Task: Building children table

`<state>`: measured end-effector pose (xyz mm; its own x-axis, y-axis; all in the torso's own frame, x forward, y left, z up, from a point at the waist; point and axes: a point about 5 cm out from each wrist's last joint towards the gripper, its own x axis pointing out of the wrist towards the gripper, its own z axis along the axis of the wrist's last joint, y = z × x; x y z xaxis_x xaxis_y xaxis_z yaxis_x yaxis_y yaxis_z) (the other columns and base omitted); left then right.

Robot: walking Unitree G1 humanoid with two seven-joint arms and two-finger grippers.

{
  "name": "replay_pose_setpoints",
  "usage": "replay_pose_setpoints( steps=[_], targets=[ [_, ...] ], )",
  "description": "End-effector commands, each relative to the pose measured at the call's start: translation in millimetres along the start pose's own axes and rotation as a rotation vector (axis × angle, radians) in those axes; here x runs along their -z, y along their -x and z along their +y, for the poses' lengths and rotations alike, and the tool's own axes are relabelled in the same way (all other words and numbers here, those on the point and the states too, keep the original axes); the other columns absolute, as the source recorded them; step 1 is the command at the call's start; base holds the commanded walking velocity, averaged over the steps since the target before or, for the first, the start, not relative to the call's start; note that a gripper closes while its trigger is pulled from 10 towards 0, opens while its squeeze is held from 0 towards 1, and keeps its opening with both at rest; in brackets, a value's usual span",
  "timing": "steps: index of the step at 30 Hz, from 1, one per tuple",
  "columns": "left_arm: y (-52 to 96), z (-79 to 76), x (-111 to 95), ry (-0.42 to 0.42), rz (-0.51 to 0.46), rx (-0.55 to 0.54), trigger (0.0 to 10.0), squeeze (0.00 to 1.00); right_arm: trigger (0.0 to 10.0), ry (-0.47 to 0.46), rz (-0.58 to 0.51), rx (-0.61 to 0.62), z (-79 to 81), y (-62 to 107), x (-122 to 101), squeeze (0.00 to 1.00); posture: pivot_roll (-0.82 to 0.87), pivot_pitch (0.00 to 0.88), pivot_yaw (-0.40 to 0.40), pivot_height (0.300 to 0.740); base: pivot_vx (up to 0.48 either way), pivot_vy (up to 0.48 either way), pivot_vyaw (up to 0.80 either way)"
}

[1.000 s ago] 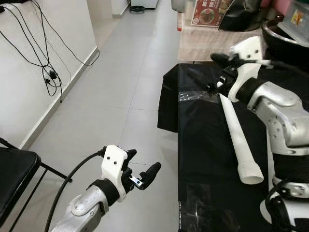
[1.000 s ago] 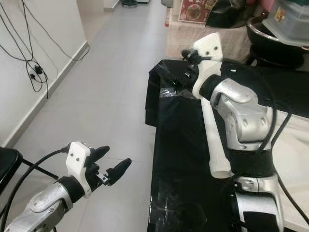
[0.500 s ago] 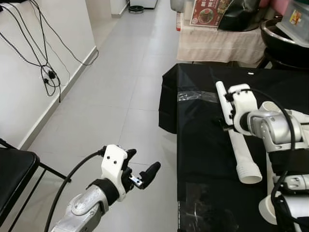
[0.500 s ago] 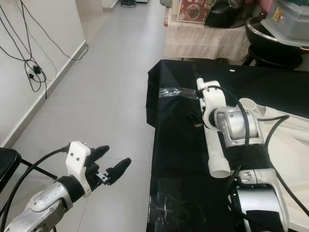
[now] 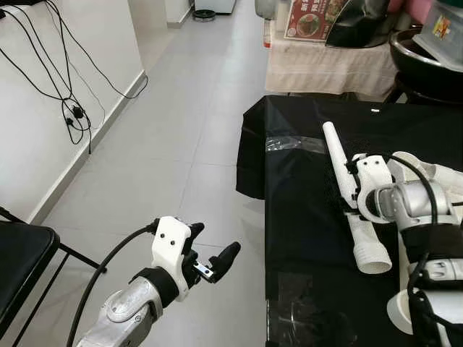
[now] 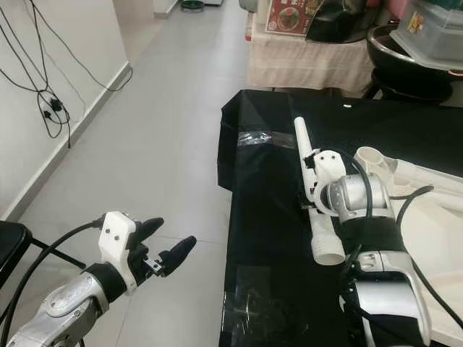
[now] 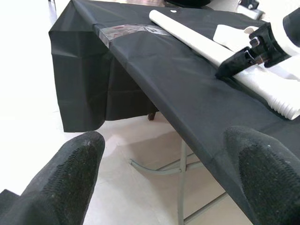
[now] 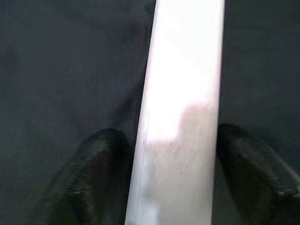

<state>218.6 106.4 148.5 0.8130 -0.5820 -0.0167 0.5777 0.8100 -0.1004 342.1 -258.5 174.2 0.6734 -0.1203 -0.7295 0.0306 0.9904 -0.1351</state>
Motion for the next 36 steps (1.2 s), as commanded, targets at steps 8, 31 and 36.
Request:
replay_pose_setpoints(
  steps=[8,31,36],
  targets=[
    [1.3,-2.9,1.7,-0.003,0.002,0.001,10.0,0.0,0.0,0.002,0.058,0.006,-0.1,-6.6,10.7,0.0,0.04,0.123,-0.09,0.74,0.0,0.0,0.0],
    [-23.0,57.6,-101.9,0.442,-0.426,-0.019,10.0,0.0,10.0,-0.251,-0.792,-0.574,37.9,70.4,-74.4,0.0,0.04,0.09,-0.054,0.74,0.0,0.0,0.0],
    [-33.8,66.7,-139.0,0.59,-0.544,0.13,10.0,0.0,10.0,0.023,-0.942,-0.651,67.6,91.4,-68.5,0.0,0.04,0.069,-0.044,0.74,0.0,0.0,0.0]
  ],
)
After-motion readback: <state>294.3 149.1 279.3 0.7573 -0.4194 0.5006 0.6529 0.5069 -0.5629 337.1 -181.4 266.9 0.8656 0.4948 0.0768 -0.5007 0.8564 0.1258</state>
